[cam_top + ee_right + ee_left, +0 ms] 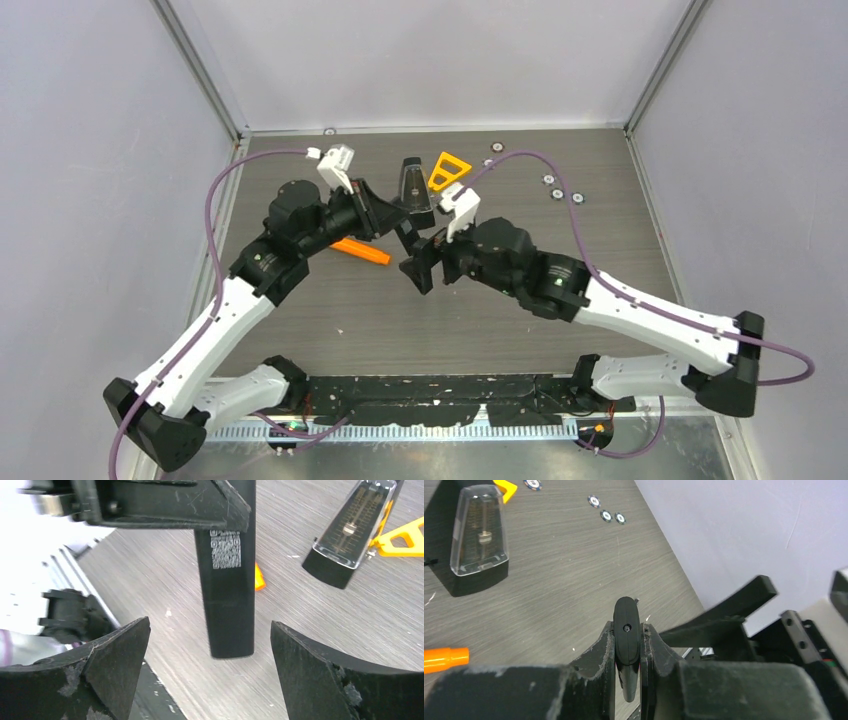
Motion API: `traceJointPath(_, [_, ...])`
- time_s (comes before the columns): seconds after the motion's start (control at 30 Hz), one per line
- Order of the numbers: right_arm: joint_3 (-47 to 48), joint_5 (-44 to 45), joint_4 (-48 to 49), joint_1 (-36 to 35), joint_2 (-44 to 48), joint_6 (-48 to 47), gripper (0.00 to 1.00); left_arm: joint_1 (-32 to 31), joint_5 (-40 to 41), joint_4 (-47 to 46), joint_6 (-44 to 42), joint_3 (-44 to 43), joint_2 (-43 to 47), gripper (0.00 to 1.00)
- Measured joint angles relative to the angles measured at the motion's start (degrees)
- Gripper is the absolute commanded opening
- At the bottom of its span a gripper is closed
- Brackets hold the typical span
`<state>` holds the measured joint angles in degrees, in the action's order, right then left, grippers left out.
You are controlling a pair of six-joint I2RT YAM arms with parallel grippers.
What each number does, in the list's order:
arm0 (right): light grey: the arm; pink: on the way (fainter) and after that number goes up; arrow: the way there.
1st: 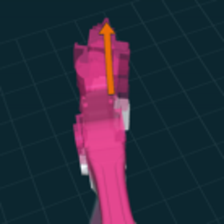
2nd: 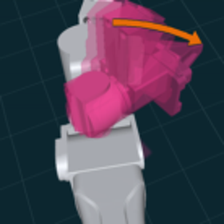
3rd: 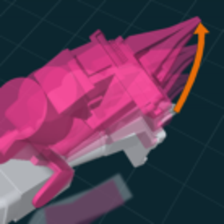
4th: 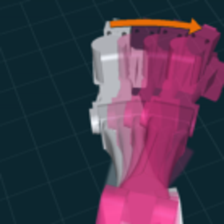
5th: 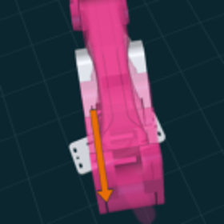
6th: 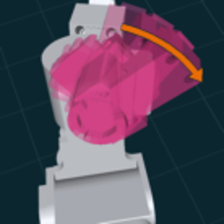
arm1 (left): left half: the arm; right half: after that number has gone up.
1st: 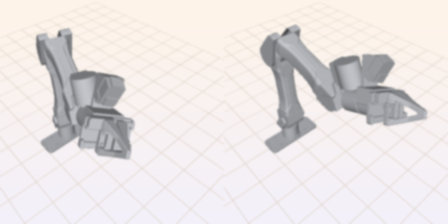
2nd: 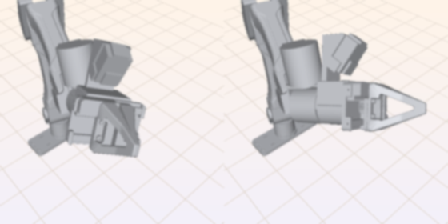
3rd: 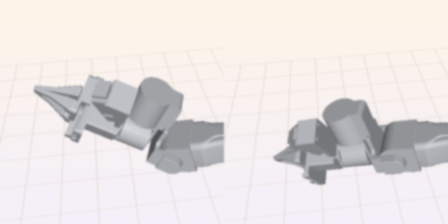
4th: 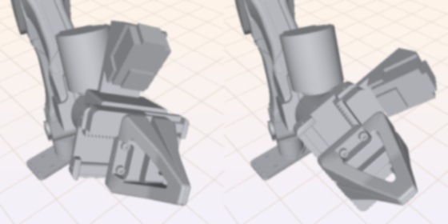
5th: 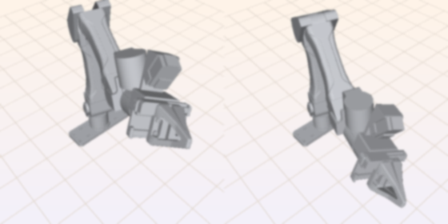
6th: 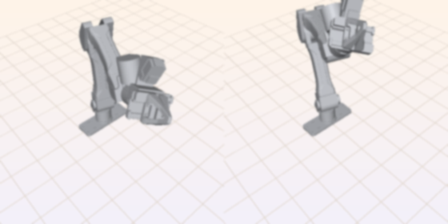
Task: Load the batteries into the remote control
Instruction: Adjust the remote control, then remove the battery cover from the remote control.
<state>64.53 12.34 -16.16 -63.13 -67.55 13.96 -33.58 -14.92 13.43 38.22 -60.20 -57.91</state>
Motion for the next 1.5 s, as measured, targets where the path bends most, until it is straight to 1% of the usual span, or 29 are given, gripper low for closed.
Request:
traceJointPath(0.13, [-2.4,-2.7,3.3,0.8,6.5,7.0,0.95,2.3,-0.2,0.1,3.0,0.5,2.4,0.0])
traceJointPath(0.23, [-5.8,-2.5,7.2,1.3,10.8,16.3,0.95,3.0,-0.6,-0.8,6.3,1.9,5.5,0.0])
traceJointPath(0.33, [-10.3,-2.3,11.7,1.6,13.5,25.5,0.95,3.3,-1.6,-3.9,10.7,4.7,8.9,0.0])
traceJointPath(0.43, [-13.8,-2.2,14.6,1.7,14.2,32.0,0.96,3.4,-2.2,-7.3,15.5,7.8,11.3,0.0])
traceJointPath(0.57, [-15.8,-2.1,16.6,1.7,14.3,37.9,1.0,3.5,-2.2,-11.8,22.4,11.4,13.5,0.0])
traceJointPath(0.67, [-17.7,-2.1,20.2,1.7,14.5,41.9,0.97,3.6,-1.5,-15.5,27.4,14.7,15.0,0.0])
traceJointPath(0.8, [-20.9,-2.6,25.9,1.7,14.5,46.3,0.87,3.6,-1.1,-20.2,32.9,19.5,16.4,0.0])
traceJointPath(1.0, [-26.8,-2.5,35.1,1.7,15.0,50.7,0.67,3.6,-0.4,-24.6,38.2,25.2,17.6,0.0])
traceJointPath(1.1, [-29.7,-1.3,38.4,1.7,15.9,52.4,0.64,3.6,0.7,-26.6,39.9,27.1,18.6,0.0])
traceJointPath(1.23, [-30.5,-0.5,41.2,1.7,16.0,54.1,0.6,3.6,1.9,-29.0,41.2,28.1,18.9,0.0])
traceJointPath(1.33, [-30.5,-0.4,43.6,1.7,15.3,55.0,0.4,3.6,1.9,-31.1,41.5,28.2,18.8,0.0])
traceJointPath(1.5, [-29.9,-1.1,44.4,1.8,12.4,55.6,0.33,3.7,1.9,-33.6,41.6,28.3,17.8,0.01])
